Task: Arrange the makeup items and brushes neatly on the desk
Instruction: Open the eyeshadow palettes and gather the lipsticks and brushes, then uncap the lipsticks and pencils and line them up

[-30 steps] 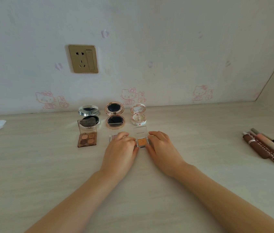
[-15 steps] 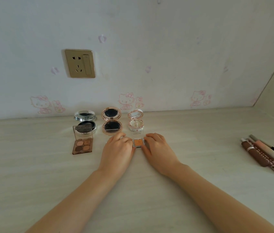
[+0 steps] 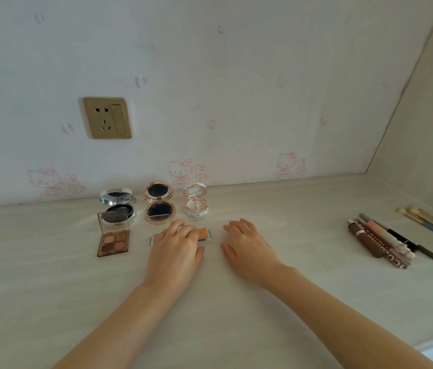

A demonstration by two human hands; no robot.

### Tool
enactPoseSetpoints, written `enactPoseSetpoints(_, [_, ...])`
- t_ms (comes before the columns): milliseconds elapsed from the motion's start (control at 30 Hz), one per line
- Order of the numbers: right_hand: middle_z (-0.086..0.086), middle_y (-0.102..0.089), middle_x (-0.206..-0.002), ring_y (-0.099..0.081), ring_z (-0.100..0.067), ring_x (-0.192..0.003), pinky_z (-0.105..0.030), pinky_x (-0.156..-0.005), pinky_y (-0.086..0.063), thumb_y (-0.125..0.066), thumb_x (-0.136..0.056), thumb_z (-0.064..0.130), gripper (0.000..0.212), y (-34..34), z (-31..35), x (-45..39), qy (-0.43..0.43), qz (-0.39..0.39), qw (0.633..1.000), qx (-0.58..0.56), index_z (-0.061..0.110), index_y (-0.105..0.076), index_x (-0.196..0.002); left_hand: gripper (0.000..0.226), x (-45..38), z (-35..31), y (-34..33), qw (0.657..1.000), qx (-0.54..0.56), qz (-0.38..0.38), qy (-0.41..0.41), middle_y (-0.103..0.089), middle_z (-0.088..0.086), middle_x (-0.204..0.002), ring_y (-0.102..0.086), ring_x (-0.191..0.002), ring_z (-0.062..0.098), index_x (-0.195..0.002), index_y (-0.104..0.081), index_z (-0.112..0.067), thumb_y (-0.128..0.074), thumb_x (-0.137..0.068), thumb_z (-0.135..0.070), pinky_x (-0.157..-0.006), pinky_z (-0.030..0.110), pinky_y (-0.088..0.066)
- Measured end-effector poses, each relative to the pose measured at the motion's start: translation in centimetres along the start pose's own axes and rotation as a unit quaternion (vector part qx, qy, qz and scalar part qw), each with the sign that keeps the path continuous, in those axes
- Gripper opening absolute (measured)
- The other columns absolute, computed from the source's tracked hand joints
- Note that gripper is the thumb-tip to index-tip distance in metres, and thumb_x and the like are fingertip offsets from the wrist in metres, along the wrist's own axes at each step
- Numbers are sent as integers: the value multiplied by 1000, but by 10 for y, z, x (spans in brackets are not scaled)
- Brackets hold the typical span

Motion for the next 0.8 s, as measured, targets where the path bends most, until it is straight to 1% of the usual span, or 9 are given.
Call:
enactPoseSetpoints(67, [-5,-33,-150,-17,-23,-144,-31,-117,-16,-39,-100,32,49,7,-9,11,0,0,1000,17,11,-33,-144,27,1,-14,5,999,5,-18,-27,-72,-7,-87,-66,-97,20,-81,-75,-14,-87,-60,-25,-71,31,-55])
enactPoseSetpoints(133, [-3,-33,-150,-17,-22,-144,-32,-116,-19,-39,-100,33,50,16,-21,24,-4,-8,999,32,12,-33,-145,26,2,-29,5,998,29,-30,-52,-72,-6,-88,-67,-97,21,-81,-75,-13,-87,-60,-22,-74,30,-55])
enactPoseSetpoints(200, [-2,-35,-150,-18,-21,-143,-32,-116,-22,-39,-100,34,49,27,-35,39,-11,-16,999,43,13,-33,-145,22,2,-45,-1,996,50,-25,-65,-72,-5,-96,-63,-105,20,-88,-75,-12,-81,-70,-23,-82,32,-53])
enactPoseSetpoints(267, [-1,-37,-147,-20,-21,-142,-31,-115,-22,-39,-100,34,49,37,-50,54,-17,-26,998,54,14,-35,-144,23,1,-63,-9,994,72,-6,-79,-69,-5,-109,-54,-118,18,-102,-72,-12,-68,-84,-25,-94,32,-46])
enactPoseSetpoints(333, [-1,-40,-145,-23,-20,-141,-30,-115,-22,-40,-99,33,48,48,-65,69,-22,-38,997,64,14,-37,-143,27,1,-83,-17,991,90,-2,-103,-65,-6,-116,-47,-126,16,-111,-68,-13,-56,-91,-26,-101,29,-39])
enactPoseSetpoints(500, [-4,-49,-138,-31,-25,-138,-30,-113,-25,-48,-97,28,44,71,-102,107,-52,-69,994,66,11,-46,-138,21,2,-136,-25,981,122,-15,-147,-70,-3,-104,-55,-116,20,-101,-71,-11,-59,-86,-19,-92,29,-46])
enactPoseSetpoints(633, [-1,-53,-132,-38,-24,-133,-27,-109,-29,-52,-95,28,41,86,-131,135,-73,-96,990,76,13,-52,-133,19,-7,-176,-32,974,138,-14,-180,-70,0,-101,-57,-111,22,-98,-72,-9,-60,-85,-16,-89,30,-48])
enactPoseSetpoints(733, [-1,-56,-128,-43,-23,-129,-31,-105,-36,-57,-93,27,38,94,-152,153,-95,-114,986,70,12,-56,-128,23,-16,-203,-40,968,149,4,-201,-67,-1,-108,-51,-116,19,-103,-68,-12,-51,-90,-20,-94,30,-44])
enactPoseSetpoints(800, [-2,-58,-126,-45,-24,-128,-31,-105,-38,-59,-91,26,36,98,-165,163,-109,-126,984,70,11,-59,-124,26,-23,-219,-48,965,152,15,-212,-64,-3,-114,-45,-119,16,-108,-65,-15,-46,-92,-24,-96,28,-39])
Point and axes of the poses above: each hand's wrist, its own x-axis away from the middle knuckle, its own y-axis out of the back of the hand, z = x × y, the point moved 4 cm from there along -x, towards the middle knuckle
